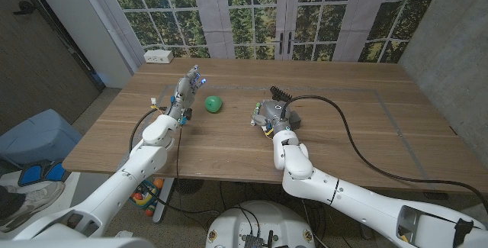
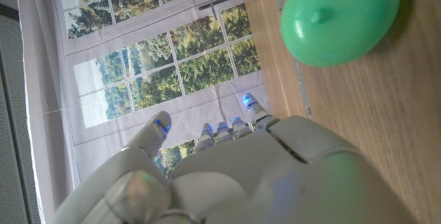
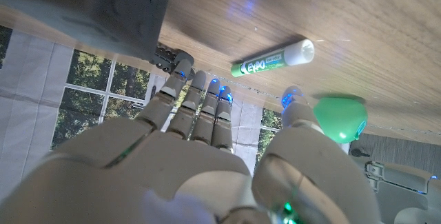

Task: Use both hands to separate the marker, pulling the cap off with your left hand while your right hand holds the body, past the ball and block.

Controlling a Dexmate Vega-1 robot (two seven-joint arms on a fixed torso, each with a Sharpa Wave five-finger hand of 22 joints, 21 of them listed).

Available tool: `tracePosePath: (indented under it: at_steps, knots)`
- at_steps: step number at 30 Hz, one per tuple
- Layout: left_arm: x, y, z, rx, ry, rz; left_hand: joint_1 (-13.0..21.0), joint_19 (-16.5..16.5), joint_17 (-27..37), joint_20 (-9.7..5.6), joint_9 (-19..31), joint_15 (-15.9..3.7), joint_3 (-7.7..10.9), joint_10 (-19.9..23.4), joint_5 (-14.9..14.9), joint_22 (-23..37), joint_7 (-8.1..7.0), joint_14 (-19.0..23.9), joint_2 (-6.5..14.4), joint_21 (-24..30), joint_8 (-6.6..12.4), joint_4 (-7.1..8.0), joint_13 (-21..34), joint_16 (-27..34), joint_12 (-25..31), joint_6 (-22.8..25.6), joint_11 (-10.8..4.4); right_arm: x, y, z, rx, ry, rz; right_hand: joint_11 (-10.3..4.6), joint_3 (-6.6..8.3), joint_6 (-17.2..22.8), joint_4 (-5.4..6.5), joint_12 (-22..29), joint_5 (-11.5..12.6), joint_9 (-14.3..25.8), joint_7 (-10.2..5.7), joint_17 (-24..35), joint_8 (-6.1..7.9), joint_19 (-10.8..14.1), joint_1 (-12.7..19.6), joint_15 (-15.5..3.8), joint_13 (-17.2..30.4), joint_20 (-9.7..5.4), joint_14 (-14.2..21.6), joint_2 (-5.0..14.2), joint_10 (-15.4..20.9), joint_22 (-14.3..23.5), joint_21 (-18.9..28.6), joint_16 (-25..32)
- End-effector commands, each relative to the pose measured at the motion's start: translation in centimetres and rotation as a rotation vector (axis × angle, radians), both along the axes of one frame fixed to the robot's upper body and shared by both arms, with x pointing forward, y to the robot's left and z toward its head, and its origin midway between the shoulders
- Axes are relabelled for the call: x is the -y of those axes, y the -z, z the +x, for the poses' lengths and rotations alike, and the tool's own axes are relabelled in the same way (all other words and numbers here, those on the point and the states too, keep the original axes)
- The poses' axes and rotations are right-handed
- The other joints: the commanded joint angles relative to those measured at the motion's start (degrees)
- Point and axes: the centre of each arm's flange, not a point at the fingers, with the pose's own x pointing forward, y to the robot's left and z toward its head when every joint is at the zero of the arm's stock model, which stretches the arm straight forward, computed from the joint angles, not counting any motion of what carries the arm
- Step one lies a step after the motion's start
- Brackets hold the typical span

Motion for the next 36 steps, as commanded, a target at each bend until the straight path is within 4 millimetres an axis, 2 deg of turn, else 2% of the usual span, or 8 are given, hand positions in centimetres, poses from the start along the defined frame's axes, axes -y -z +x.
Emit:
tracePosePath:
  at_steps: [1, 15, 23, 26, 27, 32, 33, 36]
  knots:
    - [-0.01, -0.01, 0.0, -0.004, 0.0, 0.003, -0.45, 0.32, 0.09, -1.46, 0.28, -1.62, 0.23, 0.15, 0.08, 0.04, 0.02, 0.28, 2.66, -0.18, 0.29, -0.28, 0.26, 0.27, 0.5, 0.08, 0.09, -0.49, 0.88, 0.71, -0.024, 0.024, -0.011, 0.35, -0.25, 0.16, -0.11, 0.3, -0.06, 0.07, 0.53, 0.35, 0.18, -0.03, 0.28, -2.0, 0.34, 0.23, -0.32, 0.19, 0.27, 0.24, 0.04, 0.21]
    - [-0.13, -0.04, -0.02, -0.002, 0.001, 0.002, -0.47, 0.43, 0.09, -1.51, 0.28, -1.62, 0.18, 0.18, 0.05, 0.05, 0.0, 0.28, 2.74, -0.45, 0.27, -0.41, 0.26, 0.26, 0.49, 0.06, 0.12, -0.86, 1.43, 1.29, -0.051, 0.025, -0.023, 0.6, -0.58, 0.81, 0.06, 0.8, -0.23, 0.07, 0.67, 1.04, 0.33, -0.38, 0.7, -1.84, 0.92, 0.56, -0.27, 0.4, 1.28, 0.31, 0.0, 0.66]
    - [-0.18, 0.02, -0.15, 0.0, 0.0, 0.003, -0.4, 0.49, 0.05, -1.5, 0.28, -1.58, 0.13, 0.22, 0.02, 0.05, -0.02, 0.32, 2.81, -0.61, 0.28, -0.57, 0.26, 0.27, 0.49, 0.11, 0.13, -0.98, 1.82, 1.52, -0.038, 0.049, -0.048, -0.58, -0.69, 1.24, -0.29, 1.3, -0.14, 0.06, 0.6, 1.62, 0.46, -0.61, 1.67, -2.61, 1.61, 0.5, 0.41, 0.36, 2.05, 0.34, -0.03, 1.29]
    - [-0.17, 0.03, -0.16, -0.001, 0.001, 0.004, -0.39, 0.52, 0.05, -1.52, 0.28, -1.53, 0.12, 0.26, 0.01, 0.05, 0.02, 0.34, 2.82, -0.67, 0.28, -0.62, 0.26, 0.27, 0.5, 0.11, 0.1, -0.84, 1.75, 1.54, -0.03, 0.052, -0.046, -1.27, 0.42, 1.83, -1.26, 1.77, 0.09, 0.04, -0.26, 2.42, 0.71, -0.19, 5.36, -3.39, 2.46, -0.12, 1.41, 1.27, 2.61, 0.36, 0.22, 2.26]
    - [-0.17, 0.03, -0.17, -0.001, 0.002, 0.004, -0.39, 0.53, 0.04, -1.51, 0.28, -1.53, 0.12, 0.29, 0.01, 0.05, 0.03, 0.35, 2.83, -0.69, 0.29, -0.63, 0.26, 0.27, 0.51, 0.13, 0.09, -0.8, 1.71, 1.52, -0.025, 0.05, -0.041, -1.84, 0.69, 2.11, -1.3, 2.02, 0.05, 0.04, -0.51, 2.74, 0.82, 0.07, 6.44, -3.63, 2.78, -0.39, 1.66, 1.59, 3.02, 0.36, 0.37, 2.6]
    - [-0.14, 0.03, -0.16, -0.002, 0.003, 0.007, -0.38, 0.58, 0.04, -1.48, 0.28, -1.55, 0.09, 0.32, -0.01, 0.06, 0.08, 0.37, 2.82, -0.78, 0.32, -0.7, 0.26, 0.27, 0.52, 0.22, 0.09, -0.64, 1.52, 1.47, -0.005, 0.057, -0.035, -2.73, 1.75, 4.56, -1.14, 3.31, 0.07, 0.05, -2.47, 5.21, 1.61, 1.42, 11.23, -5.76, 4.46, -1.92, 4.27, 4.1, 4.9, 0.51, 1.28, 5.54]
    - [-0.12, 0.0, -0.16, -0.001, 0.004, 0.007, -0.39, 0.6, 0.04, -1.46, 0.28, -1.5, 0.09, 0.33, -0.01, 0.06, 0.07, 0.37, 2.82, -0.8, 0.31, -0.7, 0.26, 0.27, 0.52, 0.22, 0.18, -0.57, 1.46, 1.49, -0.001, 0.066, -0.032, -3.21, 1.96, 5.06, -1.26, 3.66, 0.14, 0.05, -3.46, 5.97, 1.74, 1.41, 12.66, -6.1, 4.91, -2.18, 4.66, 4.59, 5.47, 0.55, 1.41, 6.31]
    - [-0.12, -0.09, -0.19, 0.002, 0.003, 0.009, -0.42, 0.64, 0.06, -1.47, 0.29, -1.54, 0.07, 0.34, -0.02, 0.06, 0.07, 0.4, 2.8, -0.87, 0.32, -0.71, 0.26, 0.28, 0.51, 0.24, 0.16, -0.52, 1.43, 1.53, 0.013, 0.089, -0.038, -3.39, 2.6, 5.92, -1.46, 4.23, 0.44, 0.07, -4.29, 7.8, 1.9, 1.79, 16.0, -7.28, 5.8, -3.16, 5.64, 6.01, 6.23, 0.67, 1.94, 8.19]
